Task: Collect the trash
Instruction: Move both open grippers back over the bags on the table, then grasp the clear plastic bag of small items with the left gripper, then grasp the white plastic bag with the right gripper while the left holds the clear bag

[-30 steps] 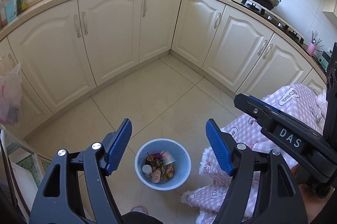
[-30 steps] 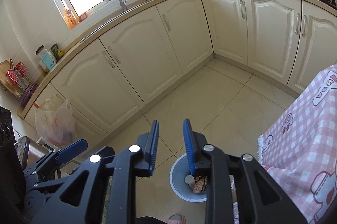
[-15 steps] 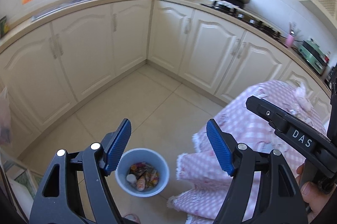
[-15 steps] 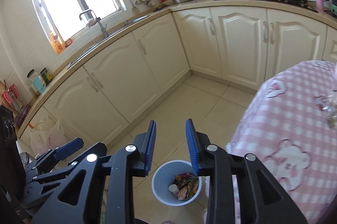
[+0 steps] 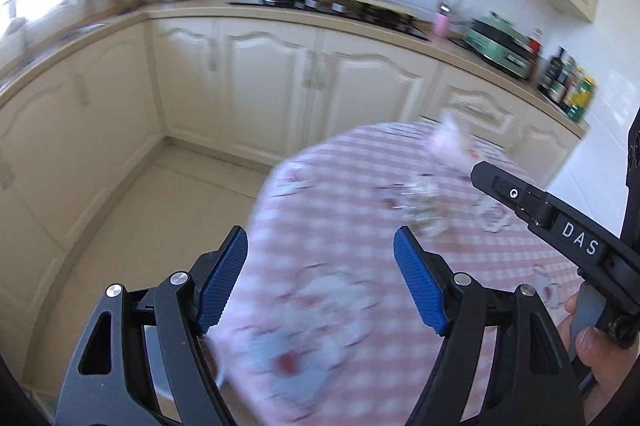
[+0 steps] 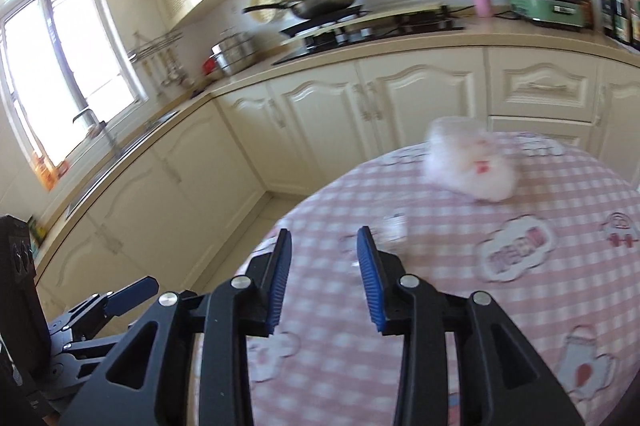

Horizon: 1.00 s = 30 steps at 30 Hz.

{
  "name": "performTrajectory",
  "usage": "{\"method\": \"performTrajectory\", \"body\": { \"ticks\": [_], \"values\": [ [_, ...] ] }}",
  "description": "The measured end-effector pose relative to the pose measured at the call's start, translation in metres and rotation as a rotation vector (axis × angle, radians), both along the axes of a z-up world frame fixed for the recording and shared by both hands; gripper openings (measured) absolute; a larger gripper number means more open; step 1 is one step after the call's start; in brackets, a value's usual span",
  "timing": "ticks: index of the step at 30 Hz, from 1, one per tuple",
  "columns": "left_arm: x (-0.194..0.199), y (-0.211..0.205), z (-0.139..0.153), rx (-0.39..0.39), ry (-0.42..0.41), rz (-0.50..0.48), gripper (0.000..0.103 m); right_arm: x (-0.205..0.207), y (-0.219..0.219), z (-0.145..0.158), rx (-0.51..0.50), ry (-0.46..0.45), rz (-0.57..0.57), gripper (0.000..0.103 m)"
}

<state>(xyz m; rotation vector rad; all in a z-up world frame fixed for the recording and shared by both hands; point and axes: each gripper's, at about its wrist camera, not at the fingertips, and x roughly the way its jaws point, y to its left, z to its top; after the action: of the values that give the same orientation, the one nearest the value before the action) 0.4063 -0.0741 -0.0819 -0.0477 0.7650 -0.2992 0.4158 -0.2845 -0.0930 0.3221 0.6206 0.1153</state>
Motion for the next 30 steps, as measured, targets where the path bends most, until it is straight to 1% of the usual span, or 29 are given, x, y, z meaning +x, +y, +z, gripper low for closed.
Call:
{"method": "performTrajectory", "body": {
  "ticks": [3, 5, 8, 11, 12, 13, 14, 15, 16, 18, 21, 24, 26, 28, 30],
  "values": [
    [0.015, -0.045, -0.007, 0.013, 0.022, -0.069, 0.073, 0.001, -0.040, -0.001, -0.002, 0.002, -0.058, 0.038],
    [0.024, -0.066, -0.013, 0.024, 0.035, -0.095, 0.073, 0.002, -0.064, -0.004, -0.009, 0.007, -0.093, 0.040],
    [0.036, -0.098, -0.025, 0.041, 0.069, -0.117, 0.073, 0.007, -0.095, -0.009, -0.007, 0.023, -0.129, 0.044],
    [0.047, -0.122, -0.041, 0.090, 0.102, -0.116, 0.073, 0.015, -0.115, -0.017, -0.006, 0.042, -0.151, 0.045],
    [0.052, -0.126, -0.047, 0.113, 0.118, -0.112, 0.072, 0.017, -0.116, -0.019, -0.005, 0.047, -0.153, 0.046],
    [0.054, -0.130, -0.051, 0.124, 0.128, -0.114, 0.070, 0.024, -0.120, -0.021, -0.008, 0.053, -0.155, 0.048],
    [0.057, -0.133, -0.054, 0.128, 0.136, -0.117, 0.054, 0.029, -0.122, -0.023, -0.012, 0.059, -0.155, 0.050],
    [0.061, -0.135, -0.057, 0.127, 0.145, -0.114, 0.040, 0.033, -0.126, -0.025, -0.014, 0.062, -0.154, 0.055],
    [0.064, -0.134, -0.057, 0.118, 0.146, -0.115, 0.040, 0.040, -0.125, -0.027, -0.021, 0.069, -0.153, 0.058],
    [0.068, -0.131, -0.053, 0.112, 0.125, -0.104, 0.037, 0.054, -0.124, -0.030, -0.033, 0.075, -0.140, 0.059],
    [0.073, -0.121, -0.042, 0.077, 0.091, -0.067, 0.037, 0.073, -0.116, -0.032, -0.066, 0.079, -0.109, 0.060],
    [0.082, -0.106, -0.031, 0.054, 0.067, -0.015, 0.037, 0.098, -0.097, -0.035, -0.118, 0.085, -0.059, 0.060],
    [0.088, -0.097, -0.028, 0.048, 0.059, 0.016, 0.037, 0.115, -0.081, -0.041, -0.195, 0.104, -0.049, 0.060],
    [0.092, -0.090, -0.027, 0.043, 0.063, 0.035, 0.037, 0.124, -0.072, -0.047, -0.272, 0.122, -0.084, 0.060],
    [0.092, -0.083, -0.028, 0.036, 0.071, 0.050, 0.037, 0.131, -0.065, -0.058, -0.363, 0.159, -0.122, 0.059]
  ]
}}
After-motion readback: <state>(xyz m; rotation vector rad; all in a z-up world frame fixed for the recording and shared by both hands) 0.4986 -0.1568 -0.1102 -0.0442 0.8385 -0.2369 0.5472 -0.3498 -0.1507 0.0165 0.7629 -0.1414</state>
